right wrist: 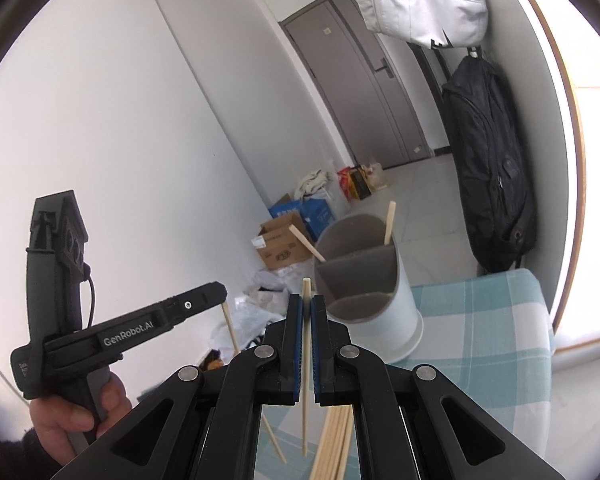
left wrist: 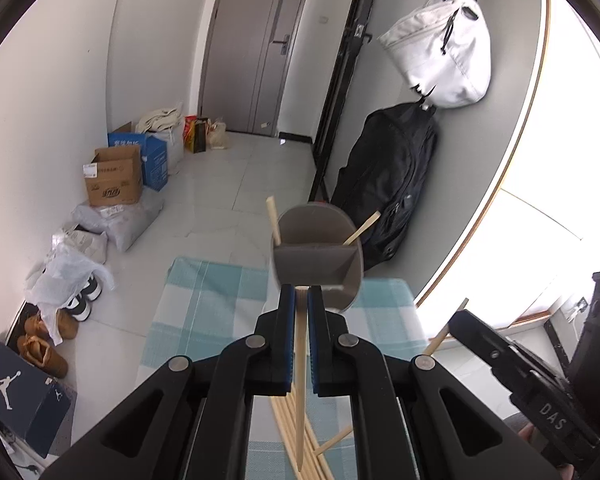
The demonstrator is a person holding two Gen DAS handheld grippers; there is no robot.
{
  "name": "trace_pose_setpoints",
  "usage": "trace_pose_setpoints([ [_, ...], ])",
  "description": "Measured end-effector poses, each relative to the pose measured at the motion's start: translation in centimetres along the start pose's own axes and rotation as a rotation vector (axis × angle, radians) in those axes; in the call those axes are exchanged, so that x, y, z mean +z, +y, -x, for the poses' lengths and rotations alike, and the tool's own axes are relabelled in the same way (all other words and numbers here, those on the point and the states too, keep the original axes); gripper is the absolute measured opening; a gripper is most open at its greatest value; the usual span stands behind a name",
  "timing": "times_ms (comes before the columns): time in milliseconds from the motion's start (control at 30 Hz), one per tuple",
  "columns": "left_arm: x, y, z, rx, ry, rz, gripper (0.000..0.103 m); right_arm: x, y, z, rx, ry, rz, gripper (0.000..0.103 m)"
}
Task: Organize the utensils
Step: 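Carry both held chopsticks up above the utensil holder, then lower the chopsticks into the holder and open both grippers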
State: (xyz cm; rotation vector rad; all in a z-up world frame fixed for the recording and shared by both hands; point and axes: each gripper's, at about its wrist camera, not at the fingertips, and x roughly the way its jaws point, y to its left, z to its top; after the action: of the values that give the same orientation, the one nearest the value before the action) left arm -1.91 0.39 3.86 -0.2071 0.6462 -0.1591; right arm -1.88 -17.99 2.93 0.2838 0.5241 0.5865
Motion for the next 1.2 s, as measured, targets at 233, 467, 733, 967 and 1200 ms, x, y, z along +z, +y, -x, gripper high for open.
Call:
trace_pose_setpoints([
  [233, 2.7, -0.3, 0.1, -0.029, -0.001, 0.016, 0.002, 2.6, 0.7, -0.1, -0.011, -0.004, 0.004, 0.003],
  [467, 5.9, -0.9, 0.4, -0.034, -0.033, -0.017, 0.002, 6.2, 0.8, -1.1, -0.007, -0.01, 0.008, 0.003],
  [733, 9.9, -1.0, -0.5, -0.04, -0.046, -0.023, 0.002, 11.3, 1.3, -2.4, 0.016, -0.035, 0.035, 0.003],
  [967, 13.4, -0.7, -1.8, -0.035, -0.078, 0.0, 0.002, 15.2, 1.0, -3.7, -0.004, -0.062, 0.077, 0.003],
  [1200, 15.7, -0.2, -3.8, -0.022, -0.13, 0.025, 0.002, 17.9, -0.1, -6.4, -0.041, -0.089, 0.082, 0.003],
])
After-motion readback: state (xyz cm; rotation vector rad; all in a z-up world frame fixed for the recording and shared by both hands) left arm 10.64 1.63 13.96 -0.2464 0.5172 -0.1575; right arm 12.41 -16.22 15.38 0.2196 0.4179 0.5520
